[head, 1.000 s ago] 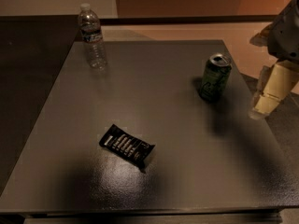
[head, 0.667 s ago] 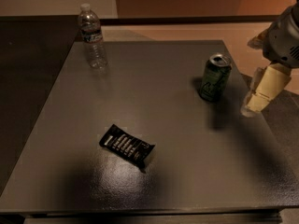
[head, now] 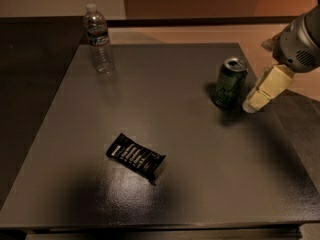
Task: Move green can near water bottle
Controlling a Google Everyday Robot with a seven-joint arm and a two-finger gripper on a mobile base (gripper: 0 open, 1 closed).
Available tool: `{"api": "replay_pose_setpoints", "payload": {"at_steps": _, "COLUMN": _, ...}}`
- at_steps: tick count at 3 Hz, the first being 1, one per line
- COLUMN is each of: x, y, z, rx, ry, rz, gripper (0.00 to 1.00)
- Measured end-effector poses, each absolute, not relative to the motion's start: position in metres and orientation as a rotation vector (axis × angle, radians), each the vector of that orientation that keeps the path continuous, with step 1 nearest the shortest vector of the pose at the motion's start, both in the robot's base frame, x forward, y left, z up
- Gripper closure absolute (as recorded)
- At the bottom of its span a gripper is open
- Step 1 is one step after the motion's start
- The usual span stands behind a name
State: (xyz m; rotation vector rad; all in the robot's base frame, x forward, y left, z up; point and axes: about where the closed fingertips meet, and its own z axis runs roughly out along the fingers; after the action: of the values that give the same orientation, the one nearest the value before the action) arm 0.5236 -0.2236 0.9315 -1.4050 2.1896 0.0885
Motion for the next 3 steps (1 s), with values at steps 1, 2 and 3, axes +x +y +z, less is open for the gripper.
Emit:
{"api": "replay_pose_setpoints", "payload": {"at_steps": 1, "x": 0.537, "y": -0.218, "z": 0.920, "rx": -1.358, "ry": 2.178, "rz": 0.179, "gripper": 0.00}}
{"api": "replay_pose_setpoints", "payload": {"at_steps": 2, "x": 0.548, "y": -0.209, "z": 0.911, "rx": -1.336, "ry": 2.165, "rz": 0.258, "gripper": 0.00}}
{"api": "replay_pose_setpoints", "payload": {"at_steps": 3, "x": 0.553, "y": -0.202, "z": 0.905, "rx": -1.325, "ry": 2.154, "rz": 0.318, "gripper": 0.01}}
